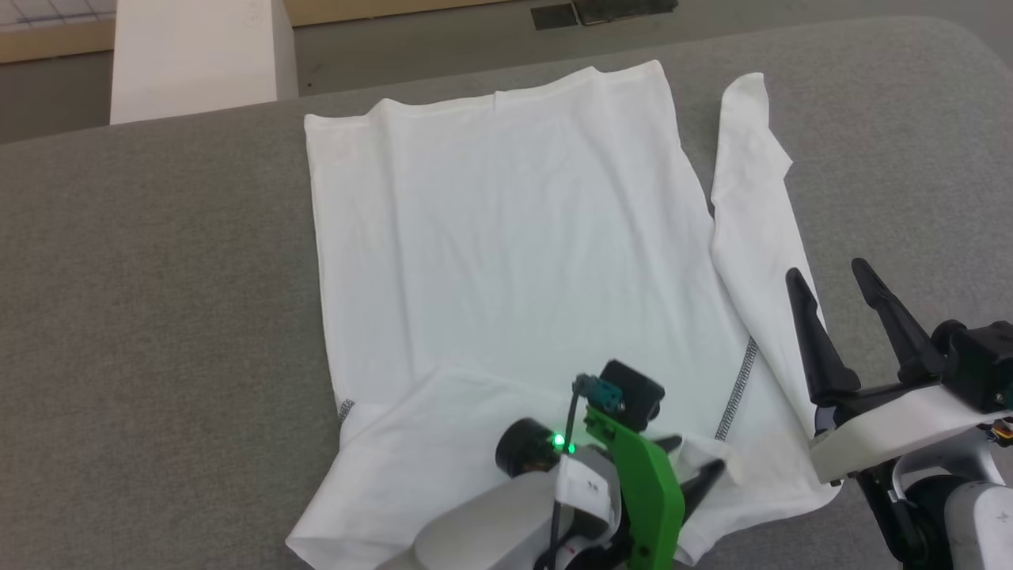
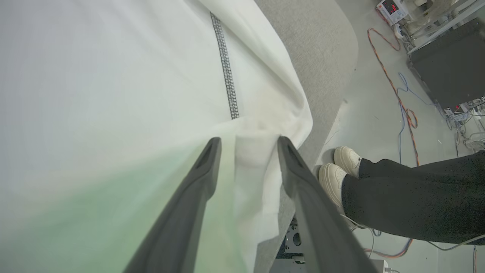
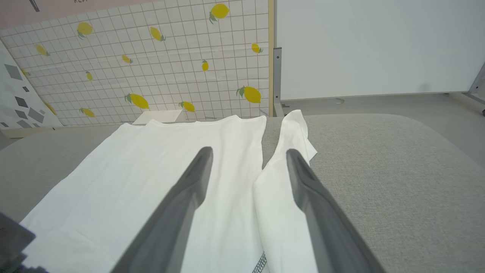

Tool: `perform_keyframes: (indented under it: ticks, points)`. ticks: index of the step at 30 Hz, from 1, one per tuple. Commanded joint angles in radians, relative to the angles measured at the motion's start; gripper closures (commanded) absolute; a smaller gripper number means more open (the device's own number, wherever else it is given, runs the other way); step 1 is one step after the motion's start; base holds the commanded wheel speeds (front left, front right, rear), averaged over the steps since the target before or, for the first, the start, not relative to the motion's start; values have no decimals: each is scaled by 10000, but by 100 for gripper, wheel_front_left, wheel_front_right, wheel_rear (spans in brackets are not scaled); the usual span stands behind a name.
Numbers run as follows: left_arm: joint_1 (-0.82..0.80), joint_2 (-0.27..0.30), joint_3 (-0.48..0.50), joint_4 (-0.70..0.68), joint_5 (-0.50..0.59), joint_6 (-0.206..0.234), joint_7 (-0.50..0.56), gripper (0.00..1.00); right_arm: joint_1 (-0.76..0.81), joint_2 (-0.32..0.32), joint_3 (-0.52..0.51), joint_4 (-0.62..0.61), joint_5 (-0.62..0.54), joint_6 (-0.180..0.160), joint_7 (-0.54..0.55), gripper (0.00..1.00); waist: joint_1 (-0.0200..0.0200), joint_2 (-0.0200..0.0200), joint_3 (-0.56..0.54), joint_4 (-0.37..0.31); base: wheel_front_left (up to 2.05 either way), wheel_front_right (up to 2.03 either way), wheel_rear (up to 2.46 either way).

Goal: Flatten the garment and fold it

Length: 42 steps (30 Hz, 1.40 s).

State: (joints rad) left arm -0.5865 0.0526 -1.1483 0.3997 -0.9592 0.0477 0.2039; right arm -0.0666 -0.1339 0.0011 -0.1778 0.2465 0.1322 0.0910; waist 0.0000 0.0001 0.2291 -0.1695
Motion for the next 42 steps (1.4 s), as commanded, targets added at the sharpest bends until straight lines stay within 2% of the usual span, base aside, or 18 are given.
perform_keyframes:
  ticks: [1,5,7,11,13,17,19,21,25,31,35,42]
  points:
    - [-278,-22,110,-158,-187,51,-215,0,-116,37,-39,7,18,-15,-17,0,0,-1,-105,121,0,0,0]
    - [-613,-11,818,-511,-392,251,-1206,0,-20,21,-223,-57,-4,-15,71,0,0,-1,-311,374,0,0,0]
    - [-726,283,1312,-639,-232,365,-1951,0,27,23,-313,-94,-11,-15,115,0,0,-1,-404,480,0,0,0]
    - [-582,1464,2593,-793,246,1147,-3800,0,71,25,-484,-158,15,-15,175,0,0,-1,-481,670,0,0,0]
    - [-366,2118,3128,-855,539,1588,-4306,0,61,3,-579,-143,54,-15,176,0,0,-1,-457,755,0,0,0]
    - [346,3170,4427,-1220,1142,2199,-4636,0,-132,-38,-844,114,115,-15,172,0,0,-1,-301,904,0,0,0]
    - [763,3469,5348,-1729,1768,2375,-4648,0,-336,-43,-1008,353,167,-15,152,0,0,-1,-165,982,0,0,0]
    - [1312,3631,6228,-2194,2464,2372,-4651,0,-635,-85,-1144,687,211,-15,170,0,0,-1,-4,1051,0,0,0]
    - [2353,3548,7632,-2876,3646,2137,-4654,0,-1516,-339,-1364,1655,412,-15,283,0,0,-1,362,1177,0,0,0]
    - [3203,2890,9044,-3736,4887,1629,-4655,0,-3271,-813,-2000,3415,766,-15,846,0,0,-1,1099,1487,0,0,0]
    - [3394,2408,9575,-4089,5440,1140,-4656,0,-4658,-1083,-2483,4664,875,-15,1465,0,0,-1,1688,1726,0,0,0]
    - [3317,1685,10290,-4425,6099,546,-4656,0,-6668,-1657,-3346,6480,473,-15,2627,0,0,-1,2715,2195,0,0,0]
